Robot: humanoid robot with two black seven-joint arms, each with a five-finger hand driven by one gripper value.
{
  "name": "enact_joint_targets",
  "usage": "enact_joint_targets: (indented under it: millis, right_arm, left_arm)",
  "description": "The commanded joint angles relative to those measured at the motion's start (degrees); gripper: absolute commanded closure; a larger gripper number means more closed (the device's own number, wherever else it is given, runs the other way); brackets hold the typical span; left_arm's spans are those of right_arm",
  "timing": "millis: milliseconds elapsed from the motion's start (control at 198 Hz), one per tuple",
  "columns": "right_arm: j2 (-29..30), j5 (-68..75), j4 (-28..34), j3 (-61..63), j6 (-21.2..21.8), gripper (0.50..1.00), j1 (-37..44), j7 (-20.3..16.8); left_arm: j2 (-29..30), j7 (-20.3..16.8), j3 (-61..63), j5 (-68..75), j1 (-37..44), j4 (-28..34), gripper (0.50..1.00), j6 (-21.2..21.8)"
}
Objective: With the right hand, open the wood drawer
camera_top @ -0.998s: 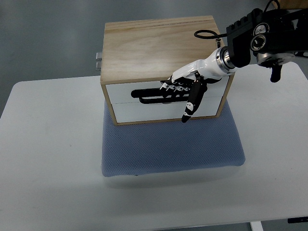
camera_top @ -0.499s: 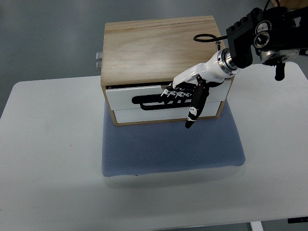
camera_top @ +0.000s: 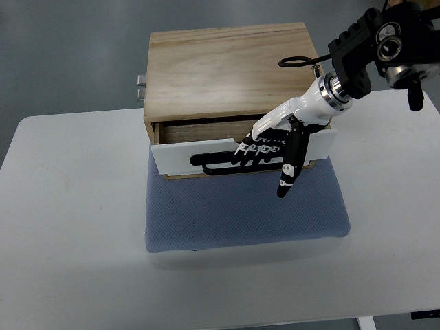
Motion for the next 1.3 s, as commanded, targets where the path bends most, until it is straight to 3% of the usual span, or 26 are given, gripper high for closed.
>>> enact_joint_targets:
  millis: [0, 767, 1296]
  right_arm:
    - [-0.71, 0.01, 0.89, 0.00, 0.98, 0.556, 0.68, 0.01]
    - [-2.65, 0.71, 3.97, -0.26, 0.98, 0.556, 2.26, 0.01]
    - [-3.70, 11.88, 3.53, 0.44, 0.98, 0.556, 4.02, 0.36]
  left_arm:
    - [0.00, -0.01, 0.00, 0.00, 0.00, -0.01, 0.500, 0.00]
    - [0.00, -0.01, 0.00, 0.00, 0.00, -0.01, 0.500, 0.00]
    - [0.00, -0.01, 0.00, 0.00, 0.00, -0.01, 0.500, 0.00]
